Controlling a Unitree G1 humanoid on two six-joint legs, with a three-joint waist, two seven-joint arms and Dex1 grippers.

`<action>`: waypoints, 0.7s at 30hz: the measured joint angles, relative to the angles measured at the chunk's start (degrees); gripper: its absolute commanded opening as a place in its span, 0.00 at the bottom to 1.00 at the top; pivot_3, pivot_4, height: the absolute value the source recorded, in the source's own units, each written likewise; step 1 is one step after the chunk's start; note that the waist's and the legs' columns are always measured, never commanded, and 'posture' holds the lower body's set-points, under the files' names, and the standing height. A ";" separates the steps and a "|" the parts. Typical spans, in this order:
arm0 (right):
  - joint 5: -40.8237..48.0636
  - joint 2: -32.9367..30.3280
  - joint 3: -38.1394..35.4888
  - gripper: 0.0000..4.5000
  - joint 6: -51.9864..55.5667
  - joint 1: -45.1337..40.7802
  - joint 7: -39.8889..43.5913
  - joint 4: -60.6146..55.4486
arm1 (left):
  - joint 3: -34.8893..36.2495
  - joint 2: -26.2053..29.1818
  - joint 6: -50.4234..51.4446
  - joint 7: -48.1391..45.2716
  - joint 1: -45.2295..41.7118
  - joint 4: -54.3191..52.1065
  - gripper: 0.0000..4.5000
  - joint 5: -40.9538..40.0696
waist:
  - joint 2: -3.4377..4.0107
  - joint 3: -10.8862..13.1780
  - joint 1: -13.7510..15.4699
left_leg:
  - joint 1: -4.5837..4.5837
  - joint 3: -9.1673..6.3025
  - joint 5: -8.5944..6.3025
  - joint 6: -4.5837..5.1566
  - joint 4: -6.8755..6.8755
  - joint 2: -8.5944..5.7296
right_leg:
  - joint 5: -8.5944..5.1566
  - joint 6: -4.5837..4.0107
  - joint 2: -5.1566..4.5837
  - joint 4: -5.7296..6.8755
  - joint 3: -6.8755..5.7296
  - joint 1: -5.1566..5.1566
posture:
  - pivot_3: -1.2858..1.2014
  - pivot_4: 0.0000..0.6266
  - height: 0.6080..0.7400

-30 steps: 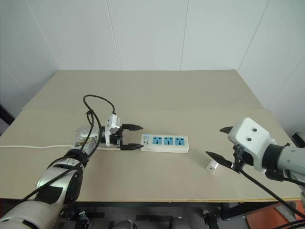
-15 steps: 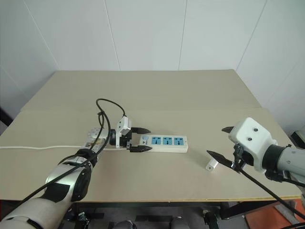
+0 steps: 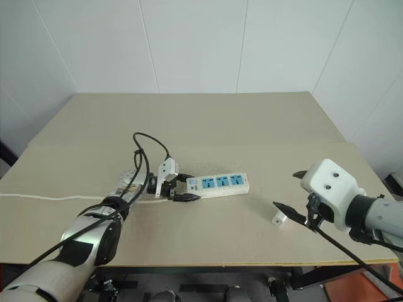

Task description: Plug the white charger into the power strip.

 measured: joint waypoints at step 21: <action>-1.76 1.48 10.42 1.00 -3.94 -2.77 -4.33 3.63 | -4.24 3.21 36.27 9.01 19.69 -50.26 0.73 -2.44 | 0.02 -0.01 -0.16 | 0.06 0.00 0.00 -0.01 -0.01 0.04 | 0.00 0.00 0.01 0.07 0.04 0.00 | 0.52 0.24 1.00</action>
